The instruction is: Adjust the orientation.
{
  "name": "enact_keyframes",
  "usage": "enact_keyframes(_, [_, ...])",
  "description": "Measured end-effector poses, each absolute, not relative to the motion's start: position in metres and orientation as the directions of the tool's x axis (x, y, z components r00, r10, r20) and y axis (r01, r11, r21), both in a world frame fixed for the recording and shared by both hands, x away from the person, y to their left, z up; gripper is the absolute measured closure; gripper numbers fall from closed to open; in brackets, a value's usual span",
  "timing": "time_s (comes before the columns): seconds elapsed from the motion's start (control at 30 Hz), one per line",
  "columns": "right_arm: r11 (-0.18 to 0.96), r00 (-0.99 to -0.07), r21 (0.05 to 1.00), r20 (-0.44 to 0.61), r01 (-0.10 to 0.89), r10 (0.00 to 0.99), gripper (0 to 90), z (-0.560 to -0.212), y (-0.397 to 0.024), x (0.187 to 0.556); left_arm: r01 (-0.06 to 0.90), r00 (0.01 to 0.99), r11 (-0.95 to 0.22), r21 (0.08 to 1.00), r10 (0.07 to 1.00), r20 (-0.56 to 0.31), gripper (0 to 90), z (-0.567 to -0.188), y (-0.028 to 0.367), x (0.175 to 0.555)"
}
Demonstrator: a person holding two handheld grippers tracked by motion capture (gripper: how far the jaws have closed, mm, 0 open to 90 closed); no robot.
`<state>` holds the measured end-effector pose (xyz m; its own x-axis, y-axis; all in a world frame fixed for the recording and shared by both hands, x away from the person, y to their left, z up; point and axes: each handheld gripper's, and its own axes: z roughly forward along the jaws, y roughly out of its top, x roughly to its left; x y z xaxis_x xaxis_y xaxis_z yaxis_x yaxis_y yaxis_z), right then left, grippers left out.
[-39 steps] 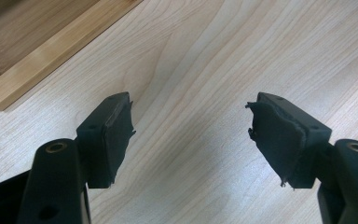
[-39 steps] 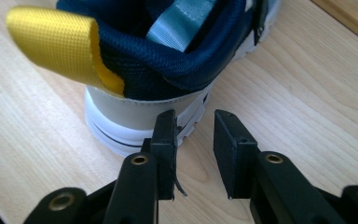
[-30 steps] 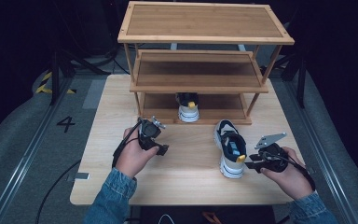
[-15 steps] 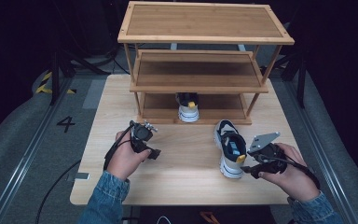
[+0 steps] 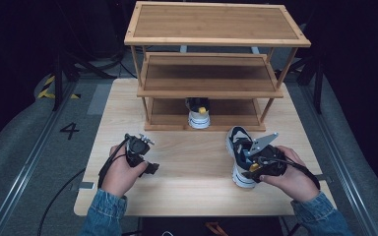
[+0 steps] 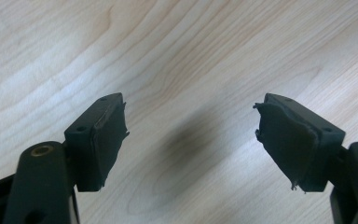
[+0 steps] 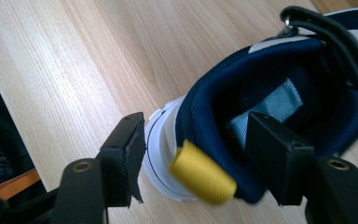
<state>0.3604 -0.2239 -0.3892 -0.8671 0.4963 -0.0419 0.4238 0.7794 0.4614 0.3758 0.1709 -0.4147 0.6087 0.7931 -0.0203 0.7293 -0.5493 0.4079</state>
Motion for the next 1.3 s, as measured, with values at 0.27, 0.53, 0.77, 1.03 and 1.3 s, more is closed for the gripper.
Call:
enact_keyframes(0.27, [0.787,-0.864,0.402,0.020,0.468,0.504,45.1,-0.400,-0.211,0.369,0.739,0.591,-0.535,0.409,0.806,-0.014,24.7,-0.416,0.183,0.368])
enact_keyframes(0.53, [0.794,-0.846,0.327,0.035,0.513,0.532,50.3,-0.412,-0.203,0.376,0.751,0.582,-0.531,0.393,0.813,-0.014,24.5,-0.422,0.191,0.365])
enact_keyframes(0.77, [0.782,-0.840,0.330,0.074,0.529,0.537,57.5,-0.413,-0.204,0.378,0.758,0.572,-0.521,0.391,0.820,-0.016,24.4,-0.423,0.194,0.364])
enact_keyframes(1.03, [0.788,-0.852,0.341,0.085,0.512,0.516,69.0,-0.410,-0.204,0.375,0.753,0.580,-0.530,0.390,0.814,-0.014,24.5,-0.422,0.192,0.364])
enact_keyframes(1.3, [0.797,-0.861,0.343,0.083,0.498,0.502,69.2,-0.406,-0.204,0.376,0.750,0.574,-0.519,0.409,0.819,-0.014,24.3,-0.416,0.197,0.363])
